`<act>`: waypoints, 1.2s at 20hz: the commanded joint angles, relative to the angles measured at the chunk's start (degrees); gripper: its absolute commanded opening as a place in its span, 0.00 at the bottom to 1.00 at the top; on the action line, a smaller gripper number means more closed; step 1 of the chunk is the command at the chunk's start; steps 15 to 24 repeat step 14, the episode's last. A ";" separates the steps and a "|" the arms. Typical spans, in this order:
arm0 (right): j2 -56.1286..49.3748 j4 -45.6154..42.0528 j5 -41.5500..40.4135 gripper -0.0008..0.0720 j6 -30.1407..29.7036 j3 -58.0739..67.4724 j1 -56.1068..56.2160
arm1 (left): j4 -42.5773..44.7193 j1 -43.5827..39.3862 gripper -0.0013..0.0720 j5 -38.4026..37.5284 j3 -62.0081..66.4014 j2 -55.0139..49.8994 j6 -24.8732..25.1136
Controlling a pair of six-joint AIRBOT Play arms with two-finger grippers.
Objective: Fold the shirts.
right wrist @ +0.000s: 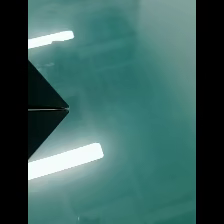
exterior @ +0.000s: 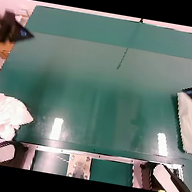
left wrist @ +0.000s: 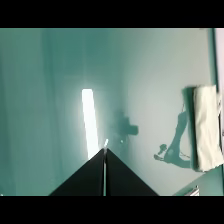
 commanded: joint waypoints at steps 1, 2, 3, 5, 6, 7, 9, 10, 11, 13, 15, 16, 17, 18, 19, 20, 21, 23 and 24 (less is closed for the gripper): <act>8.55 0.57 -4.22 0.03 -0.72 -13.29 11.52 | 1.27 0.00 0.05 4.50 -26.62 17.33 3.63; 9.38 0.57 -4.35 0.03 -0.74 -14.75 13.70 | 1.33 0.00 0.05 4.79 -31.36 20.57 3.78; 9.46 0.57 -4.44 0.03 -0.74 -15.15 15.45 | 1.36 0.00 0.05 4.70 -35.04 23.04 3.80; 9.46 0.63 -5.44 0.03 -0.74 -15.13 17.92 | 1.36 0.00 0.05 4.50 -38.49 25.44 3.87; 9.46 0.92 -4.44 0.03 0.20 -15.15 18.40 | 1.36 0.00 0.06 4.42 -38.75 25.59 3.85; 9.46 1.07 -3.96 0.03 0.33 -15.17 18.51 | 1.14 0.00 0.06 4.46 -38.73 25.57 3.80; 9.46 1.07 -3.96 0.03 0.31 -15.17 18.51 | 0.90 0.00 0.06 4.46 -38.73 25.57 3.67; 9.46 1.05 -3.98 0.03 0.33 -15.17 18.51 | 0.85 0.00 0.06 4.46 -38.73 25.57 3.65; 9.46 1.05 -3.96 0.03 0.33 -15.17 18.51 | 0.70 0.00 0.06 4.52 -38.73 25.57 3.65; 9.46 1.05 -3.96 0.03 0.33 -15.17 18.51 | 0.72 0.00 0.06 4.50 -38.73 25.57 3.67; 9.46 1.05 -3.96 0.03 0.31 -15.17 18.51 | 0.72 0.00 0.06 4.37 -38.73 25.57 3.67; 9.46 1.05 -3.96 0.03 0.31 -15.17 18.51 | 0.72 0.00 0.06 4.37 -38.73 25.57 3.67; 9.46 1.05 -3.96 0.03 0.31 -15.17 18.51 | 0.72 0.00 0.06 4.37 -38.73 25.57 3.67; 9.46 1.05 -3.96 0.03 0.31 -15.17 18.51 | 0.72 0.00 0.06 4.37 -38.73 25.57 3.67; 9.46 1.05 -3.96 0.03 0.31 -15.17 18.51 | 0.72 0.00 0.06 4.37 -38.73 25.57 3.67; 9.46 1.05 -3.96 0.03 0.31 -15.17 18.51 | 0.72 0.00 0.06 4.37 -38.73 25.57 3.67; 9.46 1.05 -3.96 0.03 0.31 -15.17 18.51 | 0.72 0.00 0.06 4.37 -38.73 25.57 3.67; 9.46 1.05 -3.96 0.03 0.31 -15.17 18.51 | 0.72 0.00 0.06 4.37 -38.73 25.57 3.67; 9.46 1.05 -3.96 0.03 0.31 -15.17 18.51 | 0.72 0.00 0.06 4.37 -38.73 25.57 3.67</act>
